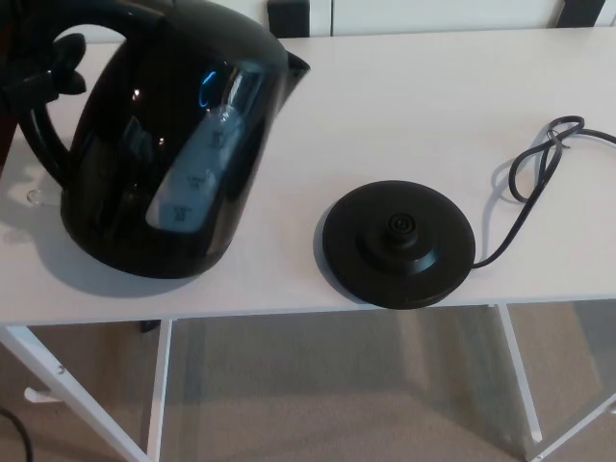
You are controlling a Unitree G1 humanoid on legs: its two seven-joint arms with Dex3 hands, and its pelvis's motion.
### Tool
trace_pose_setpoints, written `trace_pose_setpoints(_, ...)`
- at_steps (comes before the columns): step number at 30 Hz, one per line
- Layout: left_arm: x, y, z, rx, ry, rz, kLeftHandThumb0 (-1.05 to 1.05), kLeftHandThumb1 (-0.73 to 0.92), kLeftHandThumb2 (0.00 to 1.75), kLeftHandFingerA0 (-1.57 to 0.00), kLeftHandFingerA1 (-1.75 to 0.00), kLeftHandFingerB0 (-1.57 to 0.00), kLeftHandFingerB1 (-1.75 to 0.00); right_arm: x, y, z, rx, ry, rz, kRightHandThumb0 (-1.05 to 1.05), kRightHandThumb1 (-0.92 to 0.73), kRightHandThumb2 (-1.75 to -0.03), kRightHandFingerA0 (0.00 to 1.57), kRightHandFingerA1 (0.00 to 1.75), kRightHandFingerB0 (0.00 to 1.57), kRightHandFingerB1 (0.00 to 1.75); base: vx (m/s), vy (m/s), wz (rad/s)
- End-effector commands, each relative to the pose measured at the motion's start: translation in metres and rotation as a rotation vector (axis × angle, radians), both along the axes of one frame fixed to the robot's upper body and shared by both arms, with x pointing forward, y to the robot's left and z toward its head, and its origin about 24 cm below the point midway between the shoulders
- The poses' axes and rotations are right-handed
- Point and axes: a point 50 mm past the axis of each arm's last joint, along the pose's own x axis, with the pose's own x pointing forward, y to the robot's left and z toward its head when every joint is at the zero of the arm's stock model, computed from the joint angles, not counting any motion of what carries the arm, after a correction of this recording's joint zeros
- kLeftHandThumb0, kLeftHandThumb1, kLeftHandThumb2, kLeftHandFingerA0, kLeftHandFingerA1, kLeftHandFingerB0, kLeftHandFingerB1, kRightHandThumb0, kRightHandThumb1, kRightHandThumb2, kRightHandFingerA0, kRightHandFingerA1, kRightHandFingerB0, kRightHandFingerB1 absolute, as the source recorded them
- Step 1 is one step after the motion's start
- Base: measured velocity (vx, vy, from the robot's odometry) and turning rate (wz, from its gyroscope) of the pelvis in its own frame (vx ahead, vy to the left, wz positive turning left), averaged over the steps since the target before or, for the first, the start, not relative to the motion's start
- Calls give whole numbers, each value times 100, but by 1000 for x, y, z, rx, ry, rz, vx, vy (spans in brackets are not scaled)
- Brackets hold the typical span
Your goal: The robot walk towards a table in front and uses its left hand to pick up the pot from the base and places it on the table
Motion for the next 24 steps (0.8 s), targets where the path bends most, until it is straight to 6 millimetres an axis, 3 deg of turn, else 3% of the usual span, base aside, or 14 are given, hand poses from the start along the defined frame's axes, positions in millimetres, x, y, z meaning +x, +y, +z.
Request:
trace_pose_setpoints(1, -7, -6, 10, 40, -46, -154, -24, 72, 61, -73, -49, -46, -35, -1, -5, 0, -13, 11, 0, 1, -91, -67, 35, 48, 28, 42, 0, 0, 0)
trace_pose_setpoints(2, -9, -6, 9, 12, -17, -203, -19, 43, 87, -33, -56, -15, -47, -1, -5, 0, -11, 9, -3, 1, -91, -66, 35, 48, 28, 41, 0, 0, 0)
trace_pose_setpoints(3, -10, -7, 8, -12, 2, -242, -19, 43, 87, -33, -56, -15, -47, -1, -5, 0, -11, 10, -5, 1, -91, -66, 35, 48, 28, 41, 0, 0, 0)
trace_pose_setpoints(4, -11, -7, 6, -16, 28, -285, -28, 51, 60, -16, -34, -13, -29, -1, -4, 0, -11, 9, -5, 1, -91, -67, 35, 49, 28, 42, 0, 0, 0)
trace_pose_setpoints(5, -12, -7, 5, -16, 38, -301, -28, 51, 60, -16, -34, -13, -29, -1, -4, 0, -11, 9, -4, 1, -91, -67, 35, 49, 28, 42, 0, 0, 0)
trace_pose_setpoints(6, -13, -7, 3, -7, 49, -320, -19, 47, 93, -2, -49, 0, -47, -1, -4, 1, -10, 8, -4, 1, -91, -67, 35, 49, 29, 42, 0, 0, 0)
trace_pose_setpoints(7, -16, -5, -2, 32, 69, -366, -32, 48, 57, 0, -23, 0, -20, -1, -3, 1, -11, 8, -7, 1, -91, -67, 35, 49, 29, 41, 0, 0, 0)
trace_pose_setpoints(9, -16, -4, -4, 81, 90, -401, -46, 32, 69, 0, -19, 0, -13, 3, -2, 3, -8, -3, -8, 1, -91, -67, 34, 48, 28, 41, 0, 0, 0)
trace_pose_setpoints(10, -18, -4, -7, 104, 99, -420, -62, 39, 72, 0, -5, 0, 0, 4, -2, 3, -5, -4, -8, 2, -92, -67, 34, 48, 28, 41, 0, 0, 0)
trace_pose_setpoints(12, -22, -5, -15, 161, 119, -460, -66, 40, 74, 0, -4, 0, 0, 4, -3, 3, 0, -2, -10, 2, -92, -67, 34, 47, 28, 41, 0, 0, 0)
trace_pose_setpoints(13, -23, -5, -17, 189, 129, -468, -66, 45, 55, 0, 0, 0, 0, 5, -3, 3, 1, -2, -11, 1, -92, -67, 33, 47, 27, 41, 0, 0, 0)
trace_pose_setpoints(15, -26, -7, -21, 227, 153, -486, -77, 45, 55, 0, 0, 0, 0, 6, -3, 4, -3, -5, -7, 1, -92, -67, 35, 48, 28, 41, 0, 0, 0)
trace_pose_setpoints(18, -30, -8, -28, 250, 175, -506, -71, 39, 69, 0, 0, 0, 0, 8, -4, 5, 0, -14, -4, 2, -92, -67, 34, 48, 28, 42, 0, 0, 0)
trace_pose_setpoints(24, -33, -6, -34, 239, 187, -514, -69, 40, 69, 0, 0, 0, 0, 9, -3, 5, 0, -23, 3, 2, -92, -67, 35, 49, 28, 42, 0, 0, 0)
